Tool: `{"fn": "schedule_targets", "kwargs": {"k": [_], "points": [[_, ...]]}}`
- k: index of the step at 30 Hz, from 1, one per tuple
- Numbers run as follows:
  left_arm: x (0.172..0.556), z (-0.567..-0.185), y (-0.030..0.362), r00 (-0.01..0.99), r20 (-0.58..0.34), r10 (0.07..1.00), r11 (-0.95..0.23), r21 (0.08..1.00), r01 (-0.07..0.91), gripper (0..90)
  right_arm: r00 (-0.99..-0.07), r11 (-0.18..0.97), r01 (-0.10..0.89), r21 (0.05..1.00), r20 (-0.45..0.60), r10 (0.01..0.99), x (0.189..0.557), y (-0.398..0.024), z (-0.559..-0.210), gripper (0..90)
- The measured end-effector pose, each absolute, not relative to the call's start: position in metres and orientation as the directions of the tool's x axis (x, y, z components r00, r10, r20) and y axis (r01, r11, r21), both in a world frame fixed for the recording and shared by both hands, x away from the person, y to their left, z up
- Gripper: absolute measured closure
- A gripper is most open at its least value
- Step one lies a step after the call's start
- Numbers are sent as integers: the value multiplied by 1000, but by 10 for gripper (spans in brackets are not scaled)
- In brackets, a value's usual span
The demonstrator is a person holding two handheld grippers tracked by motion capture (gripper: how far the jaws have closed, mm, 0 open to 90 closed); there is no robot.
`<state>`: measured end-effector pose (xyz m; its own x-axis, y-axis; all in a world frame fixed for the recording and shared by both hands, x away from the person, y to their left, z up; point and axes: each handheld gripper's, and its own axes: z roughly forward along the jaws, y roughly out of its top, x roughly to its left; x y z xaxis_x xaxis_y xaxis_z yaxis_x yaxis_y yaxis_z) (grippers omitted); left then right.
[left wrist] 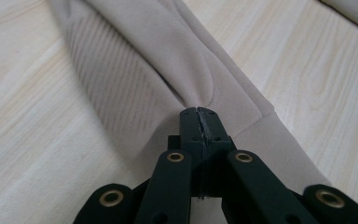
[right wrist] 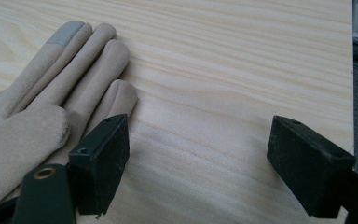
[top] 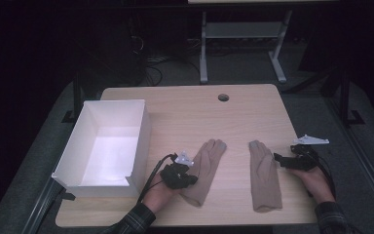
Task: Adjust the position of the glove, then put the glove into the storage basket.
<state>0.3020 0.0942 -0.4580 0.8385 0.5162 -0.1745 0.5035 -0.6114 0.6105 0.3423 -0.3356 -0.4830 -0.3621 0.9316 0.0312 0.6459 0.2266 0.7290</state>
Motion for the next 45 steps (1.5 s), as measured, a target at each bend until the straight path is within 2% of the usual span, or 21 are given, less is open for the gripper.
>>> {"fn": "schedule_targets", "kwargs": {"k": [5, 12, 16, 22, 32, 36, 37, 39, 40, 41, 43, 44, 45], "points": [[304, -452, 95, 844, -160, 512, -611, 622, 489, 775, -362, 227, 646, 729, 31, 932, 342, -336, -483, 206], [323, -441, 100, 814, -132, 565, -557, 667, 495, 536, -362, 227, 646, 729, 31, 932, 342, -336, -483, 206], [335, -439, 100, 802, -129, 584, -538, 678, 501, 478, -362, 227, 646, 729, 31, 932, 342, -336, -483, 206], [357, -445, 99, 768, -127, 628, -497, 693, 521, 478, -362, 227, 646, 729, 31, 931, 342, -336, -483, 206], [365, -463, 92, 765, -123, 632, -532, 650, 543, 497, -362, 227, 646, 729, 31, 932, 342, -336, -483, 206], [363, -463, 90, 783, -92, 615, -556, 654, 513, 580, -367, 229, 645, 729, 32, 930, 342, -336, -483, 206], [361, -463, 89, 793, -110, 600, -558, 653, 513, 721, -374, 234, 643, 729, 31, 927, 342, -335, -483, 210], [361, -464, 87, 794, -111, 597, -559, 653, 511, 785, -379, 238, 639, 732, 29, 925, 342, -336, -483, 226], [361, -463, 87, 798, -112, 593, -563, 650, 510, 785, -379, 238, 639, 732, 29, 925, 342, -336, -483, 226], [361, -463, 87, 796, -123, 593, -558, 650, 516, 826, -385, 241, 633, 736, 29, 922, 341, -335, -483, 290], [363, -463, 90, 792, -156, 591, -541, 652, 532, 849, -387, 240, 628, 740, 30, 922, 339, -336, -482, 352], [363, -463, 90, 792, -156, 591, -541, 652, 532, 857, -387, 240, 628, 740, 30, 922, 339, -336, -482, 352], [364, -463, 92, 787, -178, 591, -527, 654, 543, 862, -392, 238, 628, 741, 37, 919, 336, -337, -478, 473]]}}
